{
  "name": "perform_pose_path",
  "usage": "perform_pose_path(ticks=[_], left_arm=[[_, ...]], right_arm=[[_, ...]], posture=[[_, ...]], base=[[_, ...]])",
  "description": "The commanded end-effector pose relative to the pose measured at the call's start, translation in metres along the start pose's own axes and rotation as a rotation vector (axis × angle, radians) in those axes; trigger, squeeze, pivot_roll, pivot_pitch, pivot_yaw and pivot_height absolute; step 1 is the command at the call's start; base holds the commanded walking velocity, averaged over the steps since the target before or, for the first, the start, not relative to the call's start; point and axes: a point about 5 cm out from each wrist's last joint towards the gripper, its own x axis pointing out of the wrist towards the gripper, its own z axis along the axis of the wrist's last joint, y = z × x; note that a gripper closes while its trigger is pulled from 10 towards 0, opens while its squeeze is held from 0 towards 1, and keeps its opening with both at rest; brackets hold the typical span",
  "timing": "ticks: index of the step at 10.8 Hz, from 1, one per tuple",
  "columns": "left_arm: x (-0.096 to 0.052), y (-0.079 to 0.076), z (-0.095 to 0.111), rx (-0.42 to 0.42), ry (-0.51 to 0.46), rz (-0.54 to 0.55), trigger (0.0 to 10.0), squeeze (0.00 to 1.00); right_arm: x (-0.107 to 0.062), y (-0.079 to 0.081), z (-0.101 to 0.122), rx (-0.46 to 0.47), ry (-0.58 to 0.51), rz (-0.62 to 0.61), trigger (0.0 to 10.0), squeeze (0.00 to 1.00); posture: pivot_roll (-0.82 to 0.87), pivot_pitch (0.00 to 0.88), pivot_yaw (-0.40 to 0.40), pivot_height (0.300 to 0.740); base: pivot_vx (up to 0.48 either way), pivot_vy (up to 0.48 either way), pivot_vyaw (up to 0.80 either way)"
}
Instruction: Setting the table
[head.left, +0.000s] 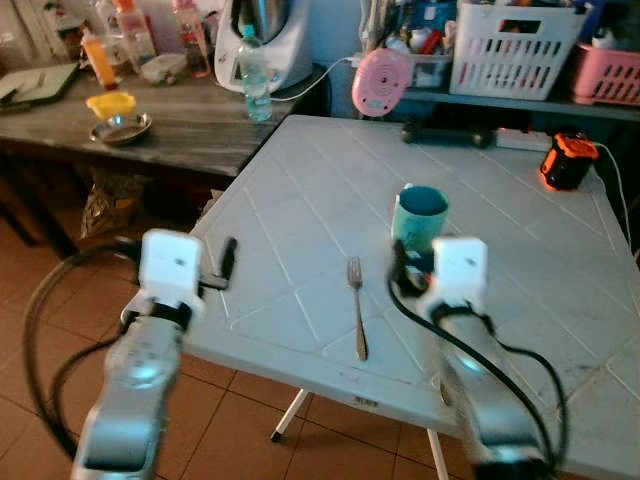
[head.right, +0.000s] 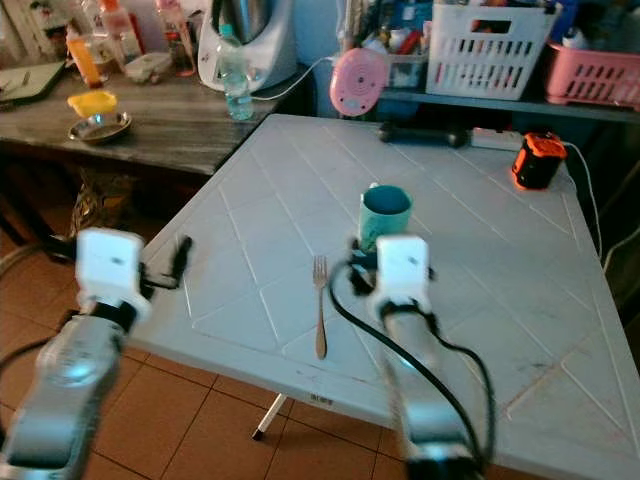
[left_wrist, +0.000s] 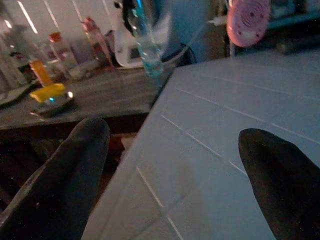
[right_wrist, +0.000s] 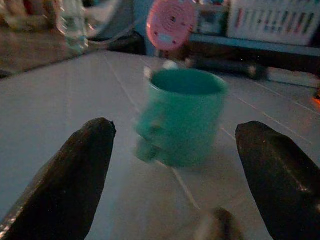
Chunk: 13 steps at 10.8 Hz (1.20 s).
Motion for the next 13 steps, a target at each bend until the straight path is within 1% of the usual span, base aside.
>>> perform_pose_path(ticks=[1,2,3,4,5,6,7,8,9,11,12,13], left_arm=[[-0.001,0.000,-0.004,0.011,0.009,-0.006,10.0,0.00],[-0.006,-0.005,-0.009,0.002,0.016,-0.011,10.0,0.00],[-0.011,-0.007,-0.011,-0.013,0.016,-0.002,10.0,0.00],[-0.012,-0.002,-0.017,-0.024,0.038,0.014,10.0,0.00],[-0.013,-0.002,-0.020,-0.023,0.046,0.016,10.0,0.00],[-0.014,0.000,-0.018,-0.020,0.034,0.028,10.0,0.00],[-0.017,0.003,-0.017,-0.043,0.039,0.082,10.0,0.00],[-0.020,0.001,-0.018,-0.079,0.054,0.083,10.0,0.00],[-0.021,-0.003,-0.018,-0.084,0.054,0.069,10.0,0.00],[-0.021,-0.002,-0.016,-0.087,0.048,0.087,10.0,0.00],[-0.020,-0.001,-0.016,-0.082,0.053,0.083,10.0,0.00],[-0.016,-0.002,-0.013,-0.064,0.041,0.043,10.0,0.00]], right_arm=[[0.000,-0.002,0.009,-0.004,-0.024,-0.006,10.0,0.00],[-0.002,-0.007,0.011,-0.022,-0.016,-0.006,10.0,0.00],[-0.007,-0.007,0.017,-0.045,0.000,0.052,10.0,0.00],[-0.011,-0.001,0.019,-0.069,-0.002,0.099,10.0,0.00],[-0.012,0.001,0.019,-0.075,-0.008,0.129,10.0,0.00],[-0.011,0.007,0.021,-0.076,-0.017,0.163,10.0,0.00],[-0.008,0.009,0.022,-0.050,-0.002,0.152,10.0,0.00],[-0.006,0.007,0.021,0.010,0.018,0.097,10.0,0.00],[-0.008,0.003,0.021,0.019,-0.011,0.070,0.0,0.00],[-0.016,-0.008,0.008,0.055,0.026,-0.002,0.0,0.00],[-0.017,-0.011,0.006,0.063,0.040,-0.031,0.0,0.00],[-0.017,-0.013,0.002,0.063,0.077,-0.059,10.0,0.00]], posture=[[0.10,0.000,0.073,0.740],[0.07,0.000,0.034,0.740],[0.05,0.006,-0.008,0.740],[0.05,0.020,-0.004,0.740],[0.06,0.011,-0.010,0.740],[0.10,0.000,-0.038,0.740],[0.11,0.004,-0.045,0.740],[0.11,0.016,-0.038,0.740],[0.12,0.020,-0.040,0.740],[0.12,0.013,-0.009,0.740],[0.12,0.013,-0.010,0.740],[0.12,0.024,0.001,0.740]], base=[[0.000,0.000,0.00],[0.000,0.000,0.00],[0.000,0.000,0.00],[0.000,0.000,0.00],[0.000,0.000,0.00],[0.000,0.000,0.00],[0.000,0.000,0.00],[0.000,0.000,0.00],[0.000,0.000,0.00],[0.000,0.000,0.00],[0.000,0.000,0.00],[0.000,0.000,0.00]])
